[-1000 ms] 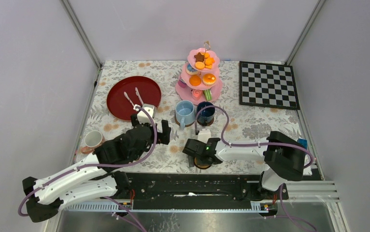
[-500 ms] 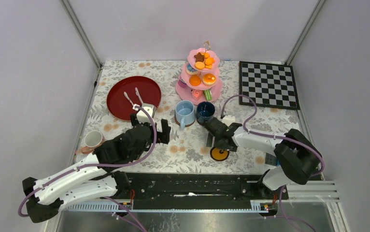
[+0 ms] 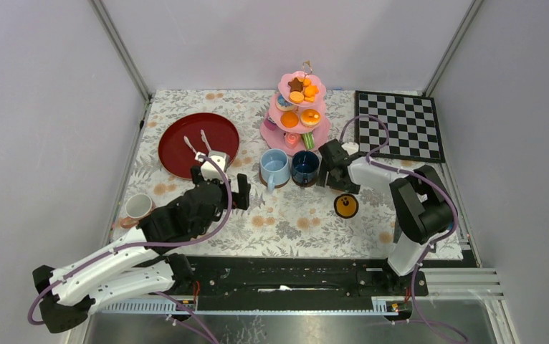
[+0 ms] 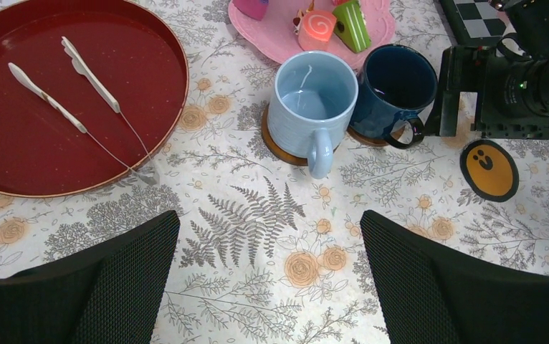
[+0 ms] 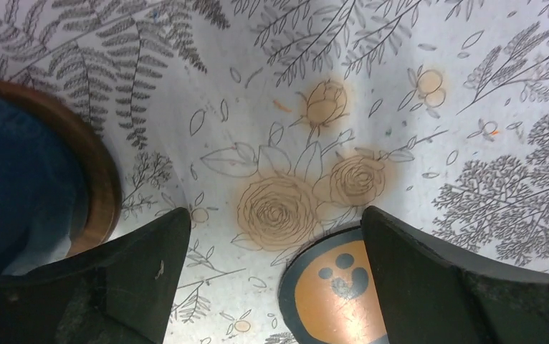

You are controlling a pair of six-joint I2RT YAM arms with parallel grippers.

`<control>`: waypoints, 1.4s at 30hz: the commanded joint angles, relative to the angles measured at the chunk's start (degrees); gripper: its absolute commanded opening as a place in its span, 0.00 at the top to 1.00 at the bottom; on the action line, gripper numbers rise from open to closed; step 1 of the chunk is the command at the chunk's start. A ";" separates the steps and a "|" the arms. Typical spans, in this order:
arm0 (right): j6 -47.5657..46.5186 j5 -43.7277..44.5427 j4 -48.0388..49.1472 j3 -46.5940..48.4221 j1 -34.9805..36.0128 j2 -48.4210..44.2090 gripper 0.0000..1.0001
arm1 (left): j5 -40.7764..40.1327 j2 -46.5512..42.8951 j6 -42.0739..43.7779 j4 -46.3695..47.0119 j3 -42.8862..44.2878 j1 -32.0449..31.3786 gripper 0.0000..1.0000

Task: Serve the afternoon tea
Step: Move the coaster to the center of the board.

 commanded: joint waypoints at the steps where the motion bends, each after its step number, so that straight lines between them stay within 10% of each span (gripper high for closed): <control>1: -4.35 0.80 -6.12 1.10 -0.93 0.21 0.01 | -1.98 -1.05 2.18 2.56 2.70 0.70 0.01; 17: 5.94 -8.40 -7.61 -20.75 -0.86 -23.37 0.08 | 3.83 0.46 3.28 7.03 1.35 2.31 0.01; 25: 0.66 -8.29 -6.59 -16.88 -0.49 -17.38 0.04 | 3.40 -0.21 2.15 6.06 1.59 2.74 0.01; 42: -8.70 -6.74 1.96 -3.40 -1.56 3.95 0.40 | 1.80 1.88 2.59 4.32 3.83 3.59 0.01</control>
